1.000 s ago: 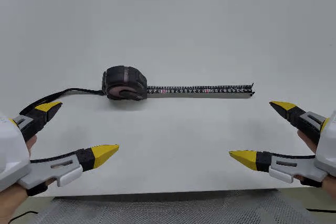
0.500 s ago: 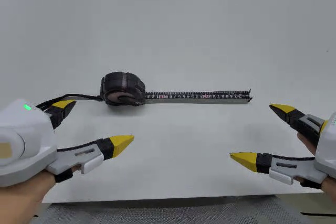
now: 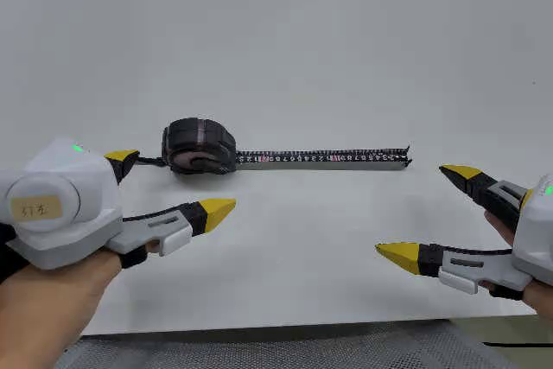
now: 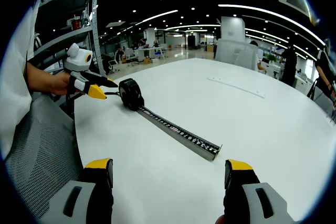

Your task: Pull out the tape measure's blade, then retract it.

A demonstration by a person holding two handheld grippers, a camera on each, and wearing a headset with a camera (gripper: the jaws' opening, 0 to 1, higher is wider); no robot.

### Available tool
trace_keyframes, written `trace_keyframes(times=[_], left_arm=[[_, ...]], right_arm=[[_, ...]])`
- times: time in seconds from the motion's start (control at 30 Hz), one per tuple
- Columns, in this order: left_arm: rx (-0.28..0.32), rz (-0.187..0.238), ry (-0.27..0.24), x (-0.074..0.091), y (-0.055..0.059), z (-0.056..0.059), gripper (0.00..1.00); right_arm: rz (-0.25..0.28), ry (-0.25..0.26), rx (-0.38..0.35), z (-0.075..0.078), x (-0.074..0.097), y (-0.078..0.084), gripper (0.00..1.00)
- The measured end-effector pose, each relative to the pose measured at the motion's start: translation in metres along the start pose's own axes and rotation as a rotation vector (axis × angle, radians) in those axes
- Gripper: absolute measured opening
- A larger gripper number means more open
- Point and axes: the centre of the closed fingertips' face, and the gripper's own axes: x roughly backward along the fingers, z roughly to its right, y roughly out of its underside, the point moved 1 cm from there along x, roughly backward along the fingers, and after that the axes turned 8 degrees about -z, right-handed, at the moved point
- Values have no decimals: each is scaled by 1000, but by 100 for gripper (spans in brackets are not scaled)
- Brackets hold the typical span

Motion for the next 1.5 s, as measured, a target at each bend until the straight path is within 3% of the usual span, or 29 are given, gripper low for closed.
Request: trace_keyframes(times=[0.57,0.8,1.2,1.5], left_arm=[[55,13,7,-19,-11,-4,82],[51,7,16,-23,-12,0,79],[70,21,-35,-26,-17,-2,77],[121,40,-66,-29,-19,-2,79]], right_arm=[[5,1,-3,1,-2,-1,87],[4,-4,-7,0,-4,-1,86],[-4,-6,2,6,-5,0,84],[-61,-54,78,20,-8,2,71]])
